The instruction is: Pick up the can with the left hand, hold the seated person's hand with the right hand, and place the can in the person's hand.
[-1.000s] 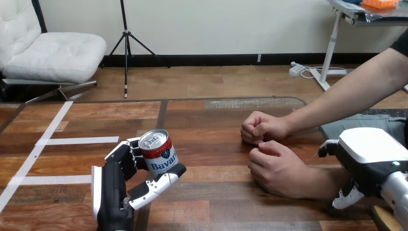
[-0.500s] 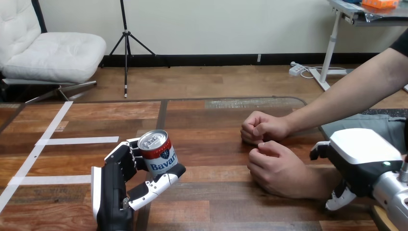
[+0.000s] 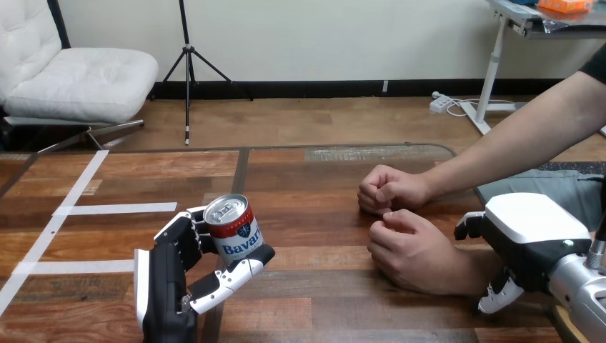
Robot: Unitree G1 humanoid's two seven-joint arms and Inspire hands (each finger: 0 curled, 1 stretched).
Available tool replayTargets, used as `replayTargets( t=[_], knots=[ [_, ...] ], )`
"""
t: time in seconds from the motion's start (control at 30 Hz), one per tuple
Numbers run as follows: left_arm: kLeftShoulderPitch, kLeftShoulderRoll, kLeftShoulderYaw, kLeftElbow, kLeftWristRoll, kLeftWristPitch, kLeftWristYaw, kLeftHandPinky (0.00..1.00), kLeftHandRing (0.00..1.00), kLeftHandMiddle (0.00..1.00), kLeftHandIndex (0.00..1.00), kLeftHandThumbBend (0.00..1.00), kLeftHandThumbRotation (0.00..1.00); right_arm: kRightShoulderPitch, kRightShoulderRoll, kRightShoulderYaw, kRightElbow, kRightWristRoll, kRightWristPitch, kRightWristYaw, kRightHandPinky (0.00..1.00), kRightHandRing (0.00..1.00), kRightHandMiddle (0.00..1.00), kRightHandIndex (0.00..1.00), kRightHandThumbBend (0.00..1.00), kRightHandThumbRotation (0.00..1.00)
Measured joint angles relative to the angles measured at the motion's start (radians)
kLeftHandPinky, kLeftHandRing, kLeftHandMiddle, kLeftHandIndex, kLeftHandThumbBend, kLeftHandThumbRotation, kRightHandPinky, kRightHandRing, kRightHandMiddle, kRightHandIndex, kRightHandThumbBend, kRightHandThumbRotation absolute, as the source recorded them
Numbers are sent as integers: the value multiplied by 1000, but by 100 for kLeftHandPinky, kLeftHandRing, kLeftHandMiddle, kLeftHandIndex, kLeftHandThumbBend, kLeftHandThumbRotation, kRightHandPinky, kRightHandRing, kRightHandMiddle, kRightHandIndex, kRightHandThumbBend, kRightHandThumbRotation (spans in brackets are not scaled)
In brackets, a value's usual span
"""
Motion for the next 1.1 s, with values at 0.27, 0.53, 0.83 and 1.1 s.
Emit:
replayTargets(
  t=[0.27,0.53,0.83,1.1],
  knots=[
    [2,0,1,-19,-9,4,-3,51,45,47,55,57,0,-1,0,6,12,11,1,0,71,77,78,76,88,1],
    [2,1,2,-36,-19,4,-11,49,44,47,55,57,0,-1,0,15,18,12,6,2,74,78,80,77,85,2],
    [6,3,3,-55,-25,10,-23,49,44,47,56,57,0,-3,0,35,22,12,14,5,75,80,80,78,83,2],
    [14,4,4,-72,-26,14,-32,49,44,47,56,57,0,-10,0,50,25,11,32,18,77,80,81,78,82,2]
  ],
)
